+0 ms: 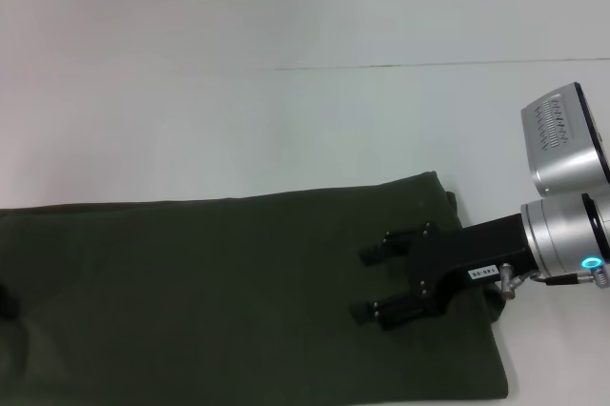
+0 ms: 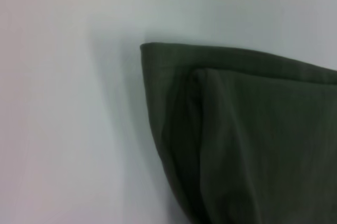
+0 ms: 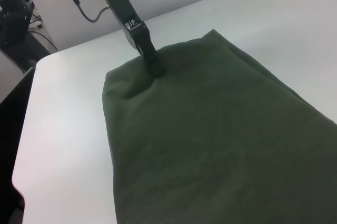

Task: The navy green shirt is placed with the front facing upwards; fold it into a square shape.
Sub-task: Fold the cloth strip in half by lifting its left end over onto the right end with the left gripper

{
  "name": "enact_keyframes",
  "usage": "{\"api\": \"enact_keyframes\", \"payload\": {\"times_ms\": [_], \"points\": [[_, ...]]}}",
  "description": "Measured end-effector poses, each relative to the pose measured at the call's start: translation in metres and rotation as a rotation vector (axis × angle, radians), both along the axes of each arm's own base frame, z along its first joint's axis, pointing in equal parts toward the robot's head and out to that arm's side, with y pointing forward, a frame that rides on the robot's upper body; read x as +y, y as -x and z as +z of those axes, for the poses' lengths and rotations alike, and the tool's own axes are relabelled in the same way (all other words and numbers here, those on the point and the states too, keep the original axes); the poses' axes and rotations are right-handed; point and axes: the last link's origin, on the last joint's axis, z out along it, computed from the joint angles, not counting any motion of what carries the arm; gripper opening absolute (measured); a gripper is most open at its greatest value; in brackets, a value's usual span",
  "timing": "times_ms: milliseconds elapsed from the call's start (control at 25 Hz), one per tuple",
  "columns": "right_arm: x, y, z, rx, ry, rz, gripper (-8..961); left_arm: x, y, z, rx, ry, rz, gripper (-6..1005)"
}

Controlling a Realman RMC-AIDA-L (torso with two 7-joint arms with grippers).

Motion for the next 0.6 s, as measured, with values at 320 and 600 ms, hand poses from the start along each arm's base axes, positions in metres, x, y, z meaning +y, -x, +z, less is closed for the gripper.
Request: {"api": "enact_keyframes", "payload": {"times_ms": [320,600], "points": [[0.0,0.003,0.001,0.022,0.0,0.002,899,0.003,-0.024,0.01,-0.109,0.0,-0.03,135],[0.001,0.009,0.002,0.06,-0.01,0.012,900,0.003,-0.053,0.015,-0.272,0.009,-0.078,134]]}}
